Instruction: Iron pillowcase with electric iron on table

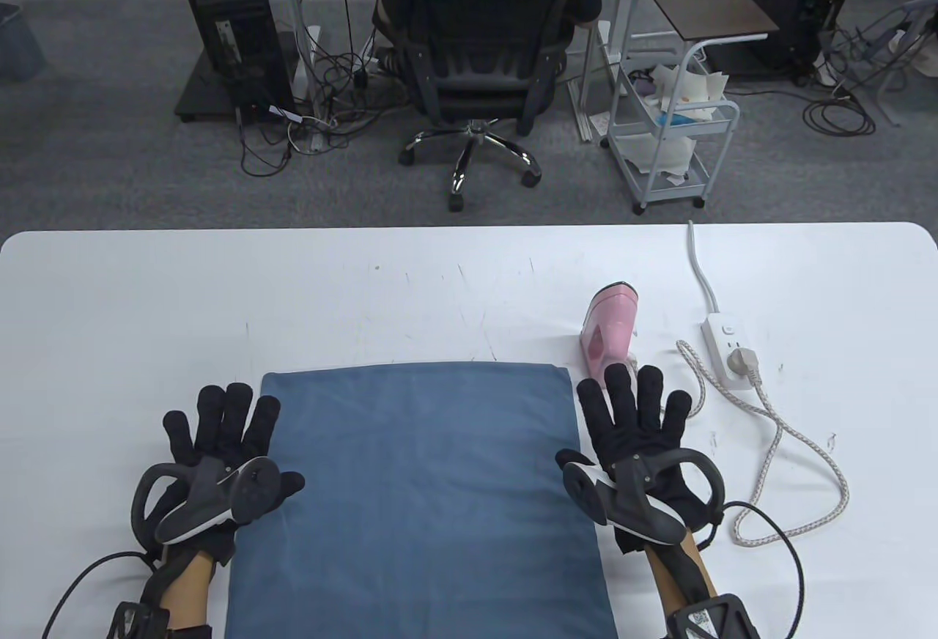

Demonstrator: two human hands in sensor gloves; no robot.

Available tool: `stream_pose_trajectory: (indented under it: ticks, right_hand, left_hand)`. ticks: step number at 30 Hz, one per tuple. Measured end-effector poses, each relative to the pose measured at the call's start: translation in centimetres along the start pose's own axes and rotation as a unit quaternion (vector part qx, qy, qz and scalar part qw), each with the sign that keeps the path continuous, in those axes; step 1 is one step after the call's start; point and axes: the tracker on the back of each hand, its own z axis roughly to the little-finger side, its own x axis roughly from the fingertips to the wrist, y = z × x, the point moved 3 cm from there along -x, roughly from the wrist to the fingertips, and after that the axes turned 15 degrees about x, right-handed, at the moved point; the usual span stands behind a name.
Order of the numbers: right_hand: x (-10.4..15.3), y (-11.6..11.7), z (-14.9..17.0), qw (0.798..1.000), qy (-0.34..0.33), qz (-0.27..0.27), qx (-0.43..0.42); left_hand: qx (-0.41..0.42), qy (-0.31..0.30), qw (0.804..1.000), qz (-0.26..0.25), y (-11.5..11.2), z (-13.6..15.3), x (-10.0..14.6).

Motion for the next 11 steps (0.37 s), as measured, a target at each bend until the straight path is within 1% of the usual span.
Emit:
stream_pose_trajectory:
  ticks: [11]
  right_hand:
    - [0.02, 0.06, -0.07, 1.0, -0.001, -0.004, 0.001]
  left_hand:
    - [-0.001, 0.001, 1.0, 0.001, -0.04, -0.02, -0.03]
